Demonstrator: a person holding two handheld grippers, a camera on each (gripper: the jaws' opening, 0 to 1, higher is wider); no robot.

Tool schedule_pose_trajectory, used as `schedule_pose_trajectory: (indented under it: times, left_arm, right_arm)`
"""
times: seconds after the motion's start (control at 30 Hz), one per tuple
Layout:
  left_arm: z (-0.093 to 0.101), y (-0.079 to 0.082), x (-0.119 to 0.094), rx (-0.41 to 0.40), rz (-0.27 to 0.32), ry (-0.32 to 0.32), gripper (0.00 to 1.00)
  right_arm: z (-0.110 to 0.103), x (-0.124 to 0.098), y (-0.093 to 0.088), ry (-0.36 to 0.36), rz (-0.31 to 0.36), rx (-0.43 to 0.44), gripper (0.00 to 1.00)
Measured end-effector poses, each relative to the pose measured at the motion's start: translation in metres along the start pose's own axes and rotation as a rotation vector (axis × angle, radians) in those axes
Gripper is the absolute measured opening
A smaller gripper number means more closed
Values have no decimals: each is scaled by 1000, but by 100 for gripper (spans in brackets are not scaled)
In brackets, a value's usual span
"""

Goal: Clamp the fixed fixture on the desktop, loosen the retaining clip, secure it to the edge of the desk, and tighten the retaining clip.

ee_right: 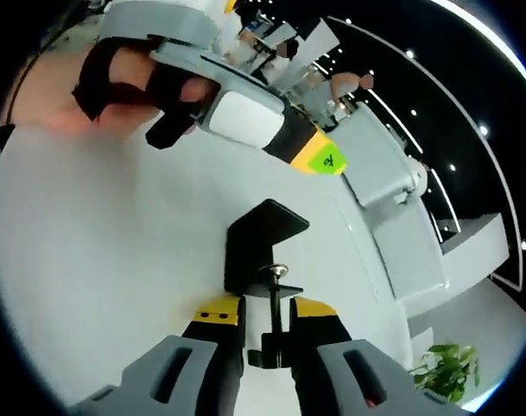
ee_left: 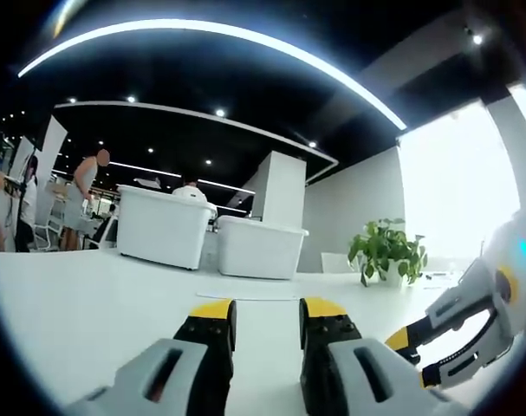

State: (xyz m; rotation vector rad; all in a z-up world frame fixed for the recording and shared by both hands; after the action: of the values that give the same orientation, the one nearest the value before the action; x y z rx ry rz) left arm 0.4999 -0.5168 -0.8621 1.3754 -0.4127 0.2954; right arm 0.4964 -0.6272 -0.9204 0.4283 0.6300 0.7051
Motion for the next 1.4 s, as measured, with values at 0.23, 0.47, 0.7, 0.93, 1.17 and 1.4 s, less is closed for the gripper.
schedule_pose_trajectory:
  times: [0.23, 0.47, 0.7, 0.93, 1.17, 1.4]
  left_arm:
    - [-1, -1, 0, 0, -2, 2, 30]
    - [-1, 0, 1, -3, -1, 4, 30]
    - [0, -1, 0, 1, -4, -1, 29]
    - [5, -4, 1, 20, -17, -24, 29]
    - [7, -7, 2, 31, -28, -36, 29]
    - [10, -9, 2, 56, -37, -52, 29]
  right_arm:
    - [7, 7, -4, -39, -17, -46, 19]
    - [9, 13, -7, -86, -39, -151, 19]
    - [10, 16, -8, -150, -68, -261, 19]
    - [11, 17, -6, -200, -86, -358, 16]
    - [11, 17, -3, -224, -87, -436, 14]
    - [5, 21, -3, -216, -112, -524, 8]
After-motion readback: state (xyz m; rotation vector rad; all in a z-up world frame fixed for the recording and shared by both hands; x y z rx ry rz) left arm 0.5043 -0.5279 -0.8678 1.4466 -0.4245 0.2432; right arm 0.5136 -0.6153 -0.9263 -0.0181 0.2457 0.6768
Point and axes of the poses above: the point that each gripper's makers call its tool centre point, and the gripper's own axes: x roughly forward along the fingers, z roughly to its right, y roughly out of its top, the point moved 3 cm from there along -x, roughly backward along the fingers, and after that the axes turned 14 degrees about z, right-handed, at the moved point
